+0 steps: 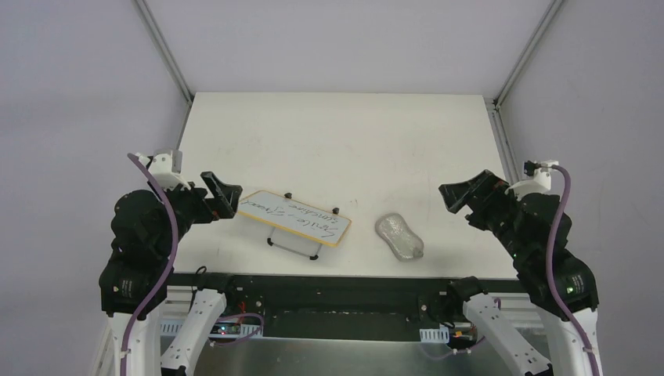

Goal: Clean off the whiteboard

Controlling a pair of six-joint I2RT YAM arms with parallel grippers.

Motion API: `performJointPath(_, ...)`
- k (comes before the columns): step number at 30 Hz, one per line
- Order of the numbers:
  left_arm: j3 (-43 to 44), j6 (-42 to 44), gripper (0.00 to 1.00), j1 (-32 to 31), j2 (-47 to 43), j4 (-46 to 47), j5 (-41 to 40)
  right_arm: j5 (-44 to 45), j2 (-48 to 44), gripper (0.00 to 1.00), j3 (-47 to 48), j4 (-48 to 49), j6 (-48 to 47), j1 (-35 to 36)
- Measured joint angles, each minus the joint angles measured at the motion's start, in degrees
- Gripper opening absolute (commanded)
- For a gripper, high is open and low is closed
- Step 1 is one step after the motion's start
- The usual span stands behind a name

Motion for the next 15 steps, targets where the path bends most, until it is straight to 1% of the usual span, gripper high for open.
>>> performJointPath(3,0.0,-0.7,0.99,0.0,0.3,-1.4,5.0,0.3,1.4,0.98,0.1,-1.9,0.8,0.0)
performJointPath(7,-1.6,-3.4,0.99,0.0,0.7,-1.9,11.5,-1.0,8.3,0.98,-1.2,-2.6,0.6,0.0)
performJointPath(11,-4.9,-6.8,0.98,0.0,3.3,-0.9,16.8,-4.9,16.0,0.98,-7.3,0.1,-0.9,0.0)
performJointPath(15,-7.1,-11.1,0.99,-0.3,9.6,3.9,18.8,-9.5,21.7,0.99,-14.7,5.2,-2.0,-0.1)
